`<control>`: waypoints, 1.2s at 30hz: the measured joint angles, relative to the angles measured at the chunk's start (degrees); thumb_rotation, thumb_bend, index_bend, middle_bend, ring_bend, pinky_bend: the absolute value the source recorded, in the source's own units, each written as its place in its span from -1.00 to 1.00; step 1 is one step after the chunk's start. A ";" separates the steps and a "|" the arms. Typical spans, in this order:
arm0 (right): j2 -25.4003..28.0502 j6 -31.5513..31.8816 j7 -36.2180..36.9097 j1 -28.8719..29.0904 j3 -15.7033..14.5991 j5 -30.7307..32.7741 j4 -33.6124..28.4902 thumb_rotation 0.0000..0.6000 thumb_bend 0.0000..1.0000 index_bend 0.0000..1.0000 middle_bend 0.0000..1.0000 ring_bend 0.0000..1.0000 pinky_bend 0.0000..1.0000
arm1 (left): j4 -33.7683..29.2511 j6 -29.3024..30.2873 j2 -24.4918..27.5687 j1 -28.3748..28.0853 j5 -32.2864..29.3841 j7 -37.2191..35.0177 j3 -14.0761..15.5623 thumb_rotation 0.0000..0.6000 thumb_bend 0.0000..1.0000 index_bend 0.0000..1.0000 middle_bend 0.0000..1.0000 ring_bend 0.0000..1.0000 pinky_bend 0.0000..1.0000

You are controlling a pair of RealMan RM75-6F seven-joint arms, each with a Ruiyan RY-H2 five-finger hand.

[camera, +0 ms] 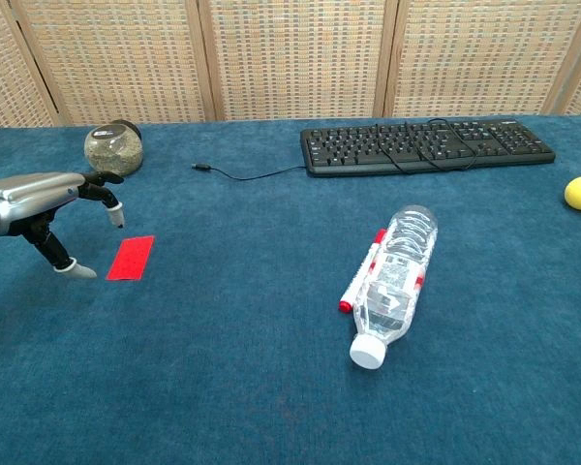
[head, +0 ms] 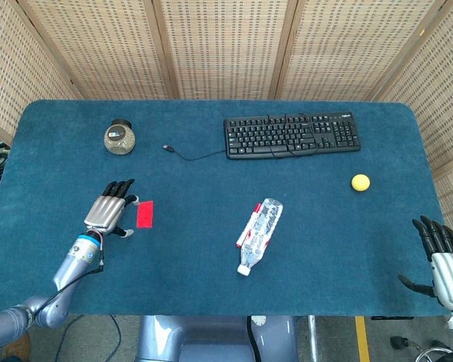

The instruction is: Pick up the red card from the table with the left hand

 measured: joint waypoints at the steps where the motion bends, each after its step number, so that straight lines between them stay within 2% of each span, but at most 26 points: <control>1: 0.01 -0.06 0.05 0.02 0.01 0.05 0.03 1.00 -1.00 -1.00 -1.00 -1.00 -1.00 | 0.28 -0.03 -0.40 -0.16 -0.12 0.04 0.01 1.00 -0.74 -0.29 -1.00 -1.00 -1.00; 10: -0.03 -0.56 0.09 0.22 0.01 0.36 0.11 1.00 -1.00 -1.00 -1.00 -1.00 -1.00 | 4.00 1.37 -4.36 -1.40 0.87 -1.96 -0.02 1.00 -0.72 -0.27 -1.00 -1.00 -1.00; 36: 0.17 -0.76 1.73 0.38 0.16 0.66 0.67 1.00 -1.00 -1.00 -1.00 -1.00 -1.00 | 13.96 0.87 -10.49 -3.51 1.15 -4.84 0.38 1.00 -0.72 -0.24 -1.00 -1.00 -1.00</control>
